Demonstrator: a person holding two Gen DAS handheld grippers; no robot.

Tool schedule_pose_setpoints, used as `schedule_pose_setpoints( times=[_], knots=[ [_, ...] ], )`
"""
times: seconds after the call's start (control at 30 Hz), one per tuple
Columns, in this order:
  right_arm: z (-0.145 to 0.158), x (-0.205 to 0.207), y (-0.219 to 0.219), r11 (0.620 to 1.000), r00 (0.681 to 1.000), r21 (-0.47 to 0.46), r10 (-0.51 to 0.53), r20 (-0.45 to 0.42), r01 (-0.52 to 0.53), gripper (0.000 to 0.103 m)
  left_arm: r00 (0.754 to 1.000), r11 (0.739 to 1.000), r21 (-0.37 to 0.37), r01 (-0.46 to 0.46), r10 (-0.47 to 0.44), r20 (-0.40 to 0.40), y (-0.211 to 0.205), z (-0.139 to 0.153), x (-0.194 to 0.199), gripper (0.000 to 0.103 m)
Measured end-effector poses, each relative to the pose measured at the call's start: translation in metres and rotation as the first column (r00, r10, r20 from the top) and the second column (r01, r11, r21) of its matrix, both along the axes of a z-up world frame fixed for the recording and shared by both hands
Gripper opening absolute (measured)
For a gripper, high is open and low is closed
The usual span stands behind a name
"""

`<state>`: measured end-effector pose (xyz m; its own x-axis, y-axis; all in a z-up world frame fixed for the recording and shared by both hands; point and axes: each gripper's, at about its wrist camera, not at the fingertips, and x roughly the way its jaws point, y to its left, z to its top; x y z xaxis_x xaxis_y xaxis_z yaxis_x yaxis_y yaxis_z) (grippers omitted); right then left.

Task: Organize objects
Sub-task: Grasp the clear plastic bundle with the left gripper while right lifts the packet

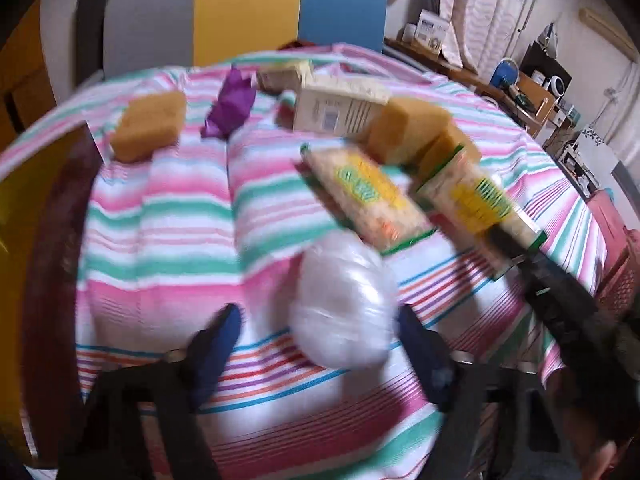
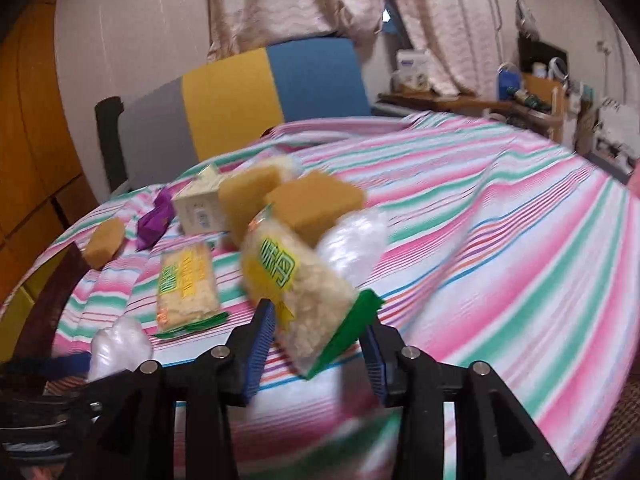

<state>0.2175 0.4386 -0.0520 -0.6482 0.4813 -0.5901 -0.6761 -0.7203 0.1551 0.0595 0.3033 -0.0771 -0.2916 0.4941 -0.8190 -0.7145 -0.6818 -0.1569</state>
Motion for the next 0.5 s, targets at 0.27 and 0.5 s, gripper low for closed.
schedule_pose_setpoints(
  times=[0.27,0.5],
  knots=[
    [0.022,-0.014,-0.001,0.988,0.994,0.126,0.080,0.080,-0.090,0.048,1.000,0.998,0.065,0.016,-0.015,-0.017,-0.020,0.001,0.001,0.044],
    [0.021,-0.032,-0.016,0.951,0.965,0.225,0.166,0.204,-0.211,0.048,0.998,0.998,0.064,0.018,-0.015,-0.057,-0.034,0.004,0.007,0.035]
  ],
)
